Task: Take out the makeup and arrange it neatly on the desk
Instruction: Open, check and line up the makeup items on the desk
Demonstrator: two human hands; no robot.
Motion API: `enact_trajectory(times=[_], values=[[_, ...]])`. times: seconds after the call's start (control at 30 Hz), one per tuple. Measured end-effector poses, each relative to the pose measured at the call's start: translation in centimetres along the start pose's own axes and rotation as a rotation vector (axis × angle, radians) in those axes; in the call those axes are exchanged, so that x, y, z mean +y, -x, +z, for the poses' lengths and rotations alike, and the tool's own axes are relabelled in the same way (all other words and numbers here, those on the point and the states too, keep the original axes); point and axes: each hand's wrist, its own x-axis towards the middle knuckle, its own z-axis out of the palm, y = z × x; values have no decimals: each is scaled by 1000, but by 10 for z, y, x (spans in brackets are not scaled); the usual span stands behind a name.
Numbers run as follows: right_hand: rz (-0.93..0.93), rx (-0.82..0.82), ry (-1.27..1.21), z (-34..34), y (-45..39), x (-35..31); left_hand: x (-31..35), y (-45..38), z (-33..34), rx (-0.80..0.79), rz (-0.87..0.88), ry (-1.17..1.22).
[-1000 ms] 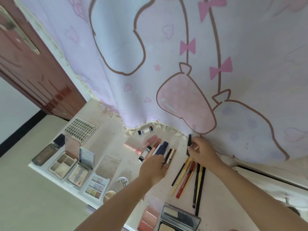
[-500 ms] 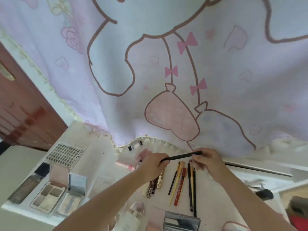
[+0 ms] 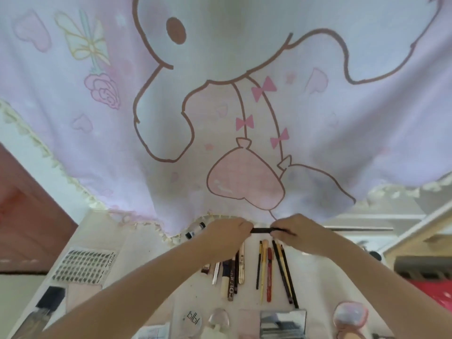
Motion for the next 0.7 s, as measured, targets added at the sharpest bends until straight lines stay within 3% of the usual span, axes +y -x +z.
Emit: enact_trajectory(times=[0.3,0.47,0.7], values=[[71,40,-50,37,7,-16,-14,24,0,-110,99,76],[214,43,-155,70,16,-15,-16,25,14,-169,60,339],[500,43,-120,126,8,-5,-22,-21,56,-366,61,250]])
